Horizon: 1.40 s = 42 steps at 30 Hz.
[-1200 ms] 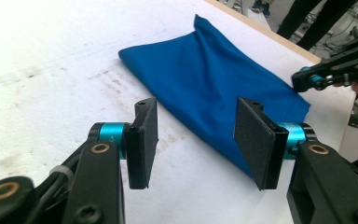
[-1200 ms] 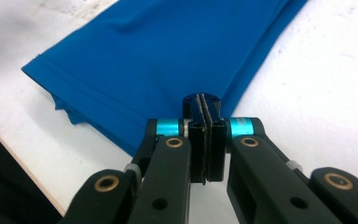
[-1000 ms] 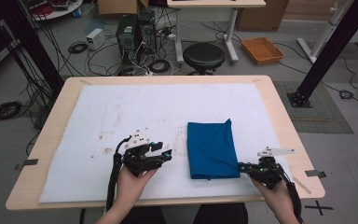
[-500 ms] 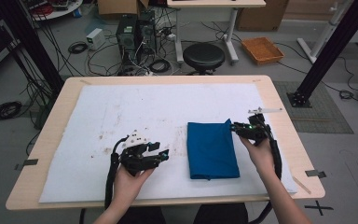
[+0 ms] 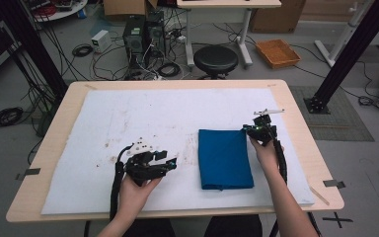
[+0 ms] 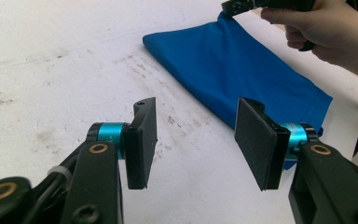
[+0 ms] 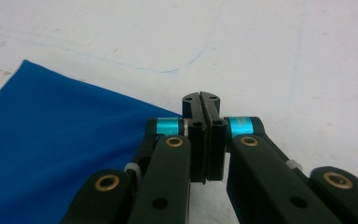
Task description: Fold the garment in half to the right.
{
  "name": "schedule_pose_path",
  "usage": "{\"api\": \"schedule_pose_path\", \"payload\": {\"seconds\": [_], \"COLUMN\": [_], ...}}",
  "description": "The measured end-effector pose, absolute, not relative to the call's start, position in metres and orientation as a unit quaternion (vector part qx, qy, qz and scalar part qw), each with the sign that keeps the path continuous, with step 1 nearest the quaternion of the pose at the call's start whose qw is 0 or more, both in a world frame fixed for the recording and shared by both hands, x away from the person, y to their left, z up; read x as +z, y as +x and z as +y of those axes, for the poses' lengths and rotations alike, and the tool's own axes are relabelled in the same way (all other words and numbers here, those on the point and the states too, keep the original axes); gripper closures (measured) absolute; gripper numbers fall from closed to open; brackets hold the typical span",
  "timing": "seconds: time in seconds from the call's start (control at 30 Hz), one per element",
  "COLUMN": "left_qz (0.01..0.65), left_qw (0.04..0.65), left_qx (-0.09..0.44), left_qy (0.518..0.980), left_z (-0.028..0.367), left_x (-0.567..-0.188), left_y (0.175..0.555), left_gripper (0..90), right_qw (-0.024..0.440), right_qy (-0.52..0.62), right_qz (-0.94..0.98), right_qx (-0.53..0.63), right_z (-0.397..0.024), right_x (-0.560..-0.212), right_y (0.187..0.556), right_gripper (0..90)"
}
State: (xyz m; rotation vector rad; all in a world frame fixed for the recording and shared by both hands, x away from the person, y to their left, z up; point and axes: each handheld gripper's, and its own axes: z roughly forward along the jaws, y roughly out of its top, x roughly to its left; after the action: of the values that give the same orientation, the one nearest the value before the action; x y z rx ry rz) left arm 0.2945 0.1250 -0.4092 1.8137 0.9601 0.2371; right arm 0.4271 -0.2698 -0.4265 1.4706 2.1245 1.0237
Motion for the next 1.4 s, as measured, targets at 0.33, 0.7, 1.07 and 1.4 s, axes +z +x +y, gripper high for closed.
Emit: {"api": "schedule_pose_path", "payload": {"seconds": [0.33, 0.7, 1.07, 1.4], "left_qz": [0.393, 0.377, 0.374, 0.378], "left_qw": [0.517, 0.521, 0.506, 0.511], "left_qx": [0.112, 0.196, 0.262, 0.268], "left_qy": [0.752, 0.741, 0.731, 0.724], "left_z": [0.131, 0.166, 0.207, 0.222], "left_x": [-0.405, -0.384, -0.378, -0.379], "left_y": [0.296, 0.306, 0.316, 0.317], "left_gripper": [48.3, 42.9, 40.1, 39.4], "right_qw": [0.196, 0.217, 0.221, 0.210], "right_qy": [0.519, 0.486, 0.463, 0.453], "right_qz": [0.751, 0.741, 0.735, 0.737], "right_qx": [0.358, 0.410, 0.444, 0.456], "right_z": [-0.275, -0.311, -0.340, -0.338], "right_x": [-0.423, -0.412, -0.403, -0.402], "right_y": [0.423, 0.374, 0.344, 0.345], "right_gripper": [70.0, 47.5, 41.8, 37.4]}}
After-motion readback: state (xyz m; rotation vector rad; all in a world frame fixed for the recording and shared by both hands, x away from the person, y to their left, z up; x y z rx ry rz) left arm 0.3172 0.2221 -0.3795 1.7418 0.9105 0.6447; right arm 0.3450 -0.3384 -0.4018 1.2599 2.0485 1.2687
